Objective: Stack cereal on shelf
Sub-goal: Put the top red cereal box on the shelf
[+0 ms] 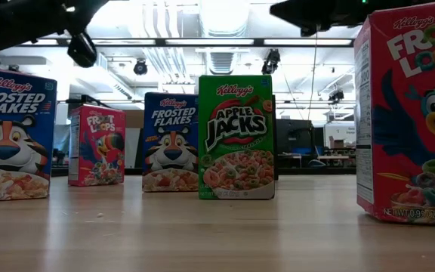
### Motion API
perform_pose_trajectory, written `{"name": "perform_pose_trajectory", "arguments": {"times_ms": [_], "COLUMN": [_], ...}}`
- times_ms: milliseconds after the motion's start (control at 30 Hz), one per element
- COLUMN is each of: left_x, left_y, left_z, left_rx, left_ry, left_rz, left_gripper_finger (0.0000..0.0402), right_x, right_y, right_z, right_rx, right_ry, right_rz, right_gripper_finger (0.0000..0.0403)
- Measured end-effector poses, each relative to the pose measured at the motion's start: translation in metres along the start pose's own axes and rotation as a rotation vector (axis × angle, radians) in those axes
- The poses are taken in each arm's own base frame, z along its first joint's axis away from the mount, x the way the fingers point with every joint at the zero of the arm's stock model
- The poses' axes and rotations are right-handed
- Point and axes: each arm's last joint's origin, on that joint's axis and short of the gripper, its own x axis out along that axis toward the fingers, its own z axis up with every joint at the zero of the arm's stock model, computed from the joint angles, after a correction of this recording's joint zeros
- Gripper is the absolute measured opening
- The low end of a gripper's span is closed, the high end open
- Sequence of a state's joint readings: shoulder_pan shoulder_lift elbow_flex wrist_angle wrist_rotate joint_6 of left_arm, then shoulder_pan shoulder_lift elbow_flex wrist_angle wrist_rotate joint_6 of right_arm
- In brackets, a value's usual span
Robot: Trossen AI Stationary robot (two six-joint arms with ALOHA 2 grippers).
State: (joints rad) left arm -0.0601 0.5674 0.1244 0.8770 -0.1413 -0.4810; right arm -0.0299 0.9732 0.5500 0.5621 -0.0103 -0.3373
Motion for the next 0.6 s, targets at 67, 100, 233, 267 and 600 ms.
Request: {"name": "perform_pose_trajectory", "arguments": {"times_ms": [67,100,233,267,600], "left_x": [0.008,0.012,0.035,0.041,0.069], "left_y": [-0.003,-0.005,-0.015,-0.017,-0.028], "left_z": [0.001,0.002,0.007,0.007,0.014], "left_rx": [-0.028,-0.035,-0.031,-0.031,-0.195], "left_ry": [0.019,0.026,0.094,0.130,0.741], "left_rz": [0.001,0.000,0.016,0.033,0.518], "left_gripper_finger": [0.0002,0.0002,0.0002,0.0002,0.0002], "right_x": [-0.006,-0.009,-0.018,-0.020,-0.046], "right_y": [0.000,0.001,0.002,0.002,0.004], "right_z": [0.000,0.000,0.002,0.002,0.001], "right_rx": [-0.013,-0.020,-0.033,-0.036,-0.069], "right_ry": [-0.029,-0.042,-0.080,-0.087,-0.182], "right_rz": [0.005,0.013,0.056,0.067,0.066], "right_gripper_finger": [0.0009,0.0009,0.0009,0.0009,0.0009]}}
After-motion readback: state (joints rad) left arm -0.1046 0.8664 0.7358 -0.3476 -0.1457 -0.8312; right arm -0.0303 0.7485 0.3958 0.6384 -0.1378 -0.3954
